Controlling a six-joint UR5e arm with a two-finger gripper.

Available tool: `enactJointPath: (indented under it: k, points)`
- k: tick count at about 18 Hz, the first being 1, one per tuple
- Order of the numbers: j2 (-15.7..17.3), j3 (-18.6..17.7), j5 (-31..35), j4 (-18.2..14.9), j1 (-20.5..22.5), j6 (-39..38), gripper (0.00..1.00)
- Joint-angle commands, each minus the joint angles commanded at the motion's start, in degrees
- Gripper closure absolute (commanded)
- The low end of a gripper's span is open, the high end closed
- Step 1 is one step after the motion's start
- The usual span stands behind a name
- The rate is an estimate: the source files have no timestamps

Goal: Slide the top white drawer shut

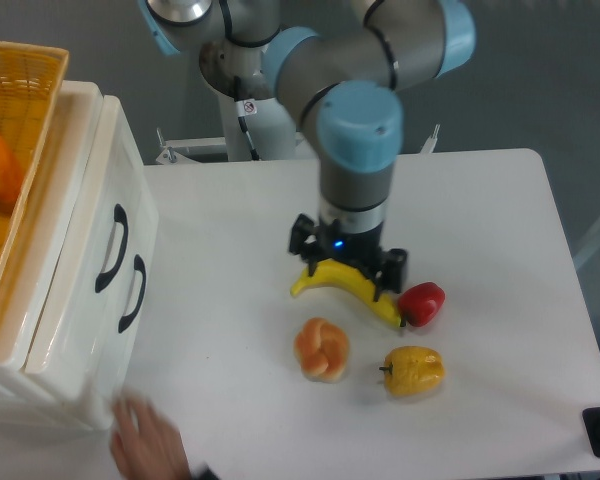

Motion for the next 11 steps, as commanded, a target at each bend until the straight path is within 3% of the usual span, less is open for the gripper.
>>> enactJointPath:
  k: [11]
  points:
    - [3.96, -2.73, -0.26, -1.06, 8.27, 16.70, 0.00]
